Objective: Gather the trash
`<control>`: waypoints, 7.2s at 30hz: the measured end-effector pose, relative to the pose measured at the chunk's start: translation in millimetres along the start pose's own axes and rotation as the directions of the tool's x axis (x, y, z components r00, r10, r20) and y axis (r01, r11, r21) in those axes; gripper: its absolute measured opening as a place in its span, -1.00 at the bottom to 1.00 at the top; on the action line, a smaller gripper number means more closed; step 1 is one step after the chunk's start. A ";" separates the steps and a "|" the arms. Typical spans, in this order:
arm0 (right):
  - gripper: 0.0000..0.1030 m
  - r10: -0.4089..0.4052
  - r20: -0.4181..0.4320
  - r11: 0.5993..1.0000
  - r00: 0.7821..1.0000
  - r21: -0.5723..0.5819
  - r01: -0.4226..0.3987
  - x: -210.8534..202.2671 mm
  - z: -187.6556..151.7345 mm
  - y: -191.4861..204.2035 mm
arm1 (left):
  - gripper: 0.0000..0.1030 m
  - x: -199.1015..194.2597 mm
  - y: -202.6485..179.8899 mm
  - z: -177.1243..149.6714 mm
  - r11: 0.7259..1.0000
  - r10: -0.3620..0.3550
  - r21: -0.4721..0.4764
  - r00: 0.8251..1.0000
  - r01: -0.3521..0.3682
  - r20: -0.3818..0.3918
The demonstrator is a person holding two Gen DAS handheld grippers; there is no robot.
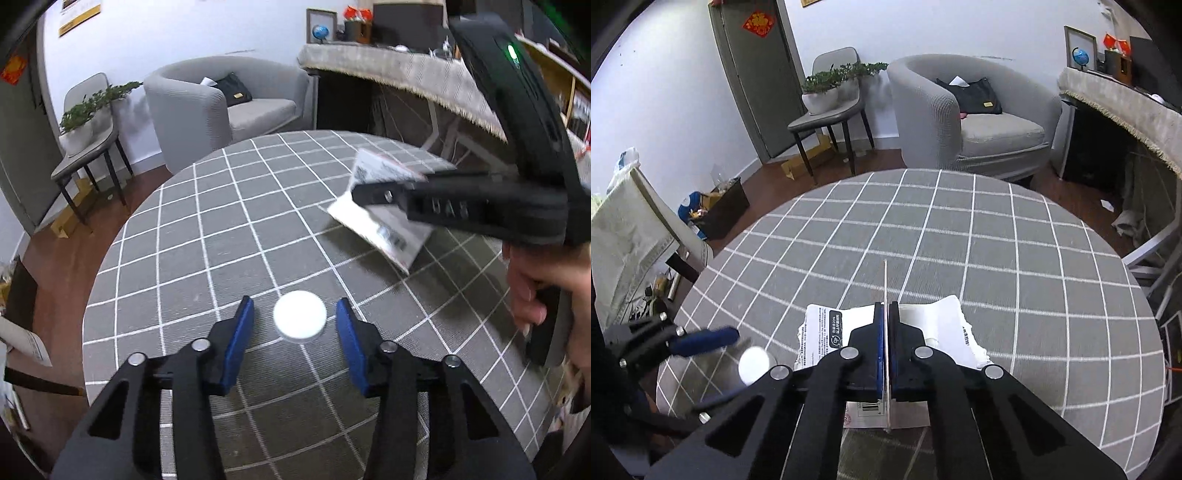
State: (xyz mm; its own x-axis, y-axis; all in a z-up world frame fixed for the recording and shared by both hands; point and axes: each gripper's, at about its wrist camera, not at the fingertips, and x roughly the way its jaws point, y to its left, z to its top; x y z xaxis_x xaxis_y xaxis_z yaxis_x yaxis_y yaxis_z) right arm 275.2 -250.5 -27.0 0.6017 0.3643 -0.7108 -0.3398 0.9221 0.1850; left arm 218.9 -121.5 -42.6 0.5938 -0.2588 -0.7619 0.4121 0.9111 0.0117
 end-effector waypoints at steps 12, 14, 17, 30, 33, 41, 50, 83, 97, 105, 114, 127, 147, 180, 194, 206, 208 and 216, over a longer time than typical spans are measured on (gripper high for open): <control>-0.96 0.017 0.019 0.999 1.000 0.035 -0.018 -0.9 8.8 -4.5 | -0.37 2.7 0.2 -0.3 1.000 -0.002 0.019 1.000 0.003 -0.017; -0.96 0.016 0.017 0.999 1.000 0.031 -0.016 -1.8 8.8 -1.1 | -0.37 -2.6 5.0 -2.1 1.000 0.010 0.006 1.000 -0.010 -0.002; -0.96 0.021 0.023 0.999 1.000 0.026 -0.022 -6.1 8.1 5.7 | -0.37 -13.6 19.0 -5.2 0.998 0.028 -0.051 0.999 -0.027 0.026; -0.96 0.061 0.033 0.998 0.998 -0.016 -0.061 -24.5 -15.2 48.3 | -0.37 -60.8 68.9 -44.9 0.969 0.112 -0.231 0.988 -0.086 0.103; -0.96 0.071 0.041 0.997 0.997 -0.025 -0.070 -30.7 -20.0 59.5 | -0.37 -71.0 78.0 -57.4 0.962 0.124 -0.258 0.987 -0.094 0.103; -0.96 0.103 0.054 0.993 0.993 -0.066 -0.099 -43.9 -34.8 100.0 | -0.37 -97.9 108.1 -99.7 0.937 0.177 -0.319 0.981 -0.143 0.079; -0.96 0.144 0.040 0.980 0.989 -0.148 -0.136 -46.6 -48.5 163.2 | -0.37 -109.4 136.9 -151.3 0.920 0.207 -0.340 0.978 -0.196 -0.004; -0.96 0.221 -0.128 0.913 0.967 -0.321 -0.252 41.5 -71.9 332.7 | -0.04 -79.0 243.2 -306.1 0.853 0.077 -0.465 0.938 -0.238 -0.338; -0.96 0.144 -0.254 0.910 0.956 -0.345 -0.229 94.0 -101.0 354.1 | 0.44 -140.0 250.9 -278.3 0.847 0.182 -0.485 0.975 -0.219 -0.124; -0.96 0.100 -0.337 0.896 0.936 -0.379 -0.232 122.6 -123.8 362.2 | 0.46 -175.1 247.1 -259.3 0.847 0.266 -0.471 0.964 -0.245 -0.023; -0.95 0.030 -0.477 0.878 0.878 -0.407 -0.251 161.1 -164.7 365.5 | 0.47 -211.2 243.3 -235.9 0.858 0.310 -0.452 0.948 -0.245 0.075; -0.63 -0.056 -0.509 0.863 0.859 -0.457 -0.215 163.6 -183.1 362.3 | 0.55 -231.8 243.7 -225.6 0.867 0.314 -0.443 0.940 -0.226 0.136; 0.22 0.056 0.042 0.930 0.998 -0.365 -0.037 -53.4 -126.9 303.5 | 0.91 -300.0 174.6 -205.9 0.829 0.512 -0.422 0.801 -0.367 0.309; 0.93 -0.169 0.325 0.983 0.930 -0.018 0.185 -214.4 -195.1 94.7 | 0.92 -262.3 70.1 -241.0 0.841 0.485 -0.390 0.843 -0.375 0.234; 0.93 -0.073 0.354 0.996 0.933 -0.014 0.084 -222.0 -197.3 97.6 | 0.92 -261.8 72.8 -246.3 0.840 0.465 -0.417 0.855 -0.346 0.228; 0.93 -0.075 0.346 0.996 0.935 -0.011 0.084 -220.8 -197.1 98.6 | 0.92 -260.9 73.0 -246.5 0.839 0.464 -0.421 0.857 -0.345 0.224; 0.93 -0.076 0.344 0.996 0.936 -0.013 0.086 -220.8 -197.2 99.0 | 0.92 -260.1 73.5 -247.4 0.840 0.464 -0.418 0.857 -0.347 0.222; 0.93 -0.076 0.344 0.996 0.936 -0.013 0.086 -220.7 -197.6 99.6 | 0.92 -259.3 74.4 -248.5 0.840 0.461 -0.419 0.859 -0.343 0.222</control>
State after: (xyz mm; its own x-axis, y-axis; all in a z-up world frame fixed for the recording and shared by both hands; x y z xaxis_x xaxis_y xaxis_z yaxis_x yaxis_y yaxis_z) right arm -34.3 -264.7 14.2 0.8376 0.3157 -0.4459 -0.2962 0.9482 0.1149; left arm -76.2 93.1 -5.1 0.8534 0.1270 -0.5055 -0.1473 0.9891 -0.0002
